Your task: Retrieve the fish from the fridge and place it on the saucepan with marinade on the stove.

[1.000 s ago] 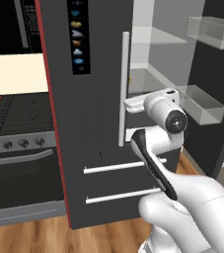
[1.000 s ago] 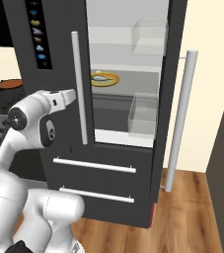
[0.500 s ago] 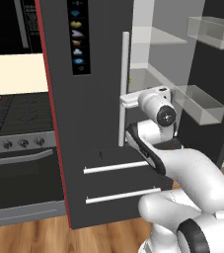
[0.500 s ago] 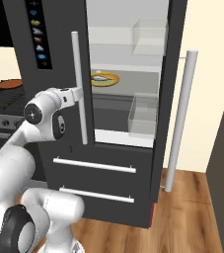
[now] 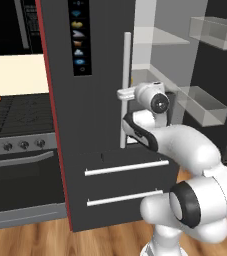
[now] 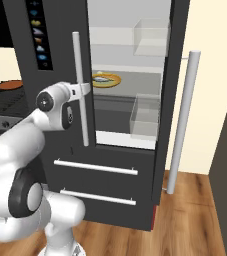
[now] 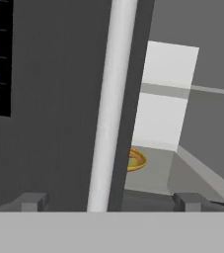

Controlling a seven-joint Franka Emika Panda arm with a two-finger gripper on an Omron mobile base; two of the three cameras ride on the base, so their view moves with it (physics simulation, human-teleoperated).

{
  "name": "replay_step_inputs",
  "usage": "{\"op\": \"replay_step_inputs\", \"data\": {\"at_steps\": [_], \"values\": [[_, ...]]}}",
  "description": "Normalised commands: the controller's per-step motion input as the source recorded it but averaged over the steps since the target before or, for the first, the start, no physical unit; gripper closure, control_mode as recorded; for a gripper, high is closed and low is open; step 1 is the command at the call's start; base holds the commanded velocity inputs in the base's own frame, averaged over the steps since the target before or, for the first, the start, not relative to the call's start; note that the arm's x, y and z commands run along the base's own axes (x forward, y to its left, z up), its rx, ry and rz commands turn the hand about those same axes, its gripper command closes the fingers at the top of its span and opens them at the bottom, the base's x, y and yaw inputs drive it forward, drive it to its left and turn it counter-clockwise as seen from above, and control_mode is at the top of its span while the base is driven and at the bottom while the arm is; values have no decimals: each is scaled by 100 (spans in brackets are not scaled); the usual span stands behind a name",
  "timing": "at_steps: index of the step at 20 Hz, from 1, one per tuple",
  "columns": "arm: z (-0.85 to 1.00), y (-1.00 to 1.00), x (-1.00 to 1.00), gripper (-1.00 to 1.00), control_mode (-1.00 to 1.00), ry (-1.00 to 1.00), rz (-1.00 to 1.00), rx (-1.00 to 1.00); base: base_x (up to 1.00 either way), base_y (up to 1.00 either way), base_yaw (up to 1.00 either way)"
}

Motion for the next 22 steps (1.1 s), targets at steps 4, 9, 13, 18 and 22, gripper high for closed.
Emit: {"op": "replay_step_inputs", "data": {"at_steps": [4,9,13,18,22], "values": [[0,1,59,-100,-100,10,0,0,0,0,0],[-3,9,53,-100,-100,10,0,0,0,0,0],[-9,8,51,-100,-100,6,0,0,0,0,0],[-20,0,46,-100,-100,1,0,0,0,0,0],[-26,0,43,-100,-100,0,0,0,0,0,0]]}}
